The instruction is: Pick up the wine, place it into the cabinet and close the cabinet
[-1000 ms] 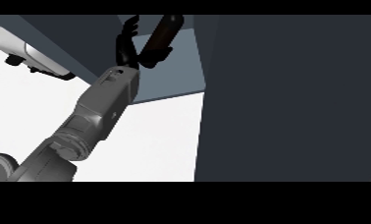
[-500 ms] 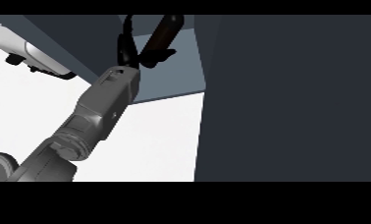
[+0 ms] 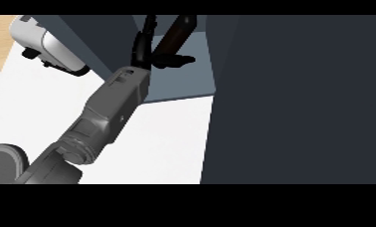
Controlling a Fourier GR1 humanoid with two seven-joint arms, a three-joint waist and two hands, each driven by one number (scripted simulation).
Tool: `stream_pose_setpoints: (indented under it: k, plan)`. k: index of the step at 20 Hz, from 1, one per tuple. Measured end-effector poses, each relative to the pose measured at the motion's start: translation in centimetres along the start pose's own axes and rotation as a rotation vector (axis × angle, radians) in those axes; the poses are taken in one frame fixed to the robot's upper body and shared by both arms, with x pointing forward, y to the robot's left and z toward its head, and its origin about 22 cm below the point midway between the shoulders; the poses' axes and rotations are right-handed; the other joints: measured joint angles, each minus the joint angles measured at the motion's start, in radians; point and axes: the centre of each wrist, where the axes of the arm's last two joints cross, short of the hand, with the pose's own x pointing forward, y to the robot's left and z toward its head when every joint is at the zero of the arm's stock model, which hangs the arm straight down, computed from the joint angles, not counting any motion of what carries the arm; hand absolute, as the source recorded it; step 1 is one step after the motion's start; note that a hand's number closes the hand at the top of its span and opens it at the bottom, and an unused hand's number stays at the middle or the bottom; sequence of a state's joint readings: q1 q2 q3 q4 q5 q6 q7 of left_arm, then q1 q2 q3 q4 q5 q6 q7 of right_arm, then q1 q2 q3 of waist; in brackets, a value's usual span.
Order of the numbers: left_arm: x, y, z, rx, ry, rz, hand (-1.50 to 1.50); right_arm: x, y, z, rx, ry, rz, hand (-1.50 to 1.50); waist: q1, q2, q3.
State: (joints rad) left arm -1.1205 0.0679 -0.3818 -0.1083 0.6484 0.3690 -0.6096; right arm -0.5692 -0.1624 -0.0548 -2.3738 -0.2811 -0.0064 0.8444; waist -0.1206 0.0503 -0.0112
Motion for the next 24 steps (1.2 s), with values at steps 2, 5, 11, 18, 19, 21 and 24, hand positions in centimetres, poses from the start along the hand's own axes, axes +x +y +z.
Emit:
stream_pose_setpoints:
  k: [2,5,11,18,19,21,24]
  plan:
    - [0.4,-0.6,0.0,-0.051,-0.042,0.087,-1.5,0.1,-0.1,0.0,-0.012,0.008,0.001,-1.5,0.014,-0.007,0.001]
    - [1.0,-1.5,-0.1,-0.096,-0.092,0.211,-1.5,0.0,-0.3,0.2,-0.028,0.021,0.0,-1.5,0.032,-0.016,0.003]
    - [2.0,-3.1,0.0,-0.195,-0.113,0.353,-1.5,0.7,-0.3,0.2,-0.066,0.04,0.014,-1.5,0.076,-0.036,0.006]
    - [3.6,-4.4,0.5,-0.266,-0.154,0.357,-1.5,0.8,-0.8,0.5,-0.102,0.071,0.025,-1.5,0.119,-0.056,0.01]
    - [3.9,-4.6,0.6,-0.275,-0.161,0.359,-1.5,0.8,-0.9,0.5,-0.109,0.073,0.027,-1.5,0.122,-0.057,0.01]
    - [4.3,-5.3,1.3,-0.302,-0.171,0.366,-1.5,0.6,-0.6,0.7,-0.106,0.08,0.023,-1.5,0.127,-0.06,0.011]
    - [5.7,-6.6,2.4,-0.344,-0.191,0.37,-1.5,0.7,-0.5,0.5,-0.104,0.077,0.026,-1.5,0.136,-0.064,0.011]
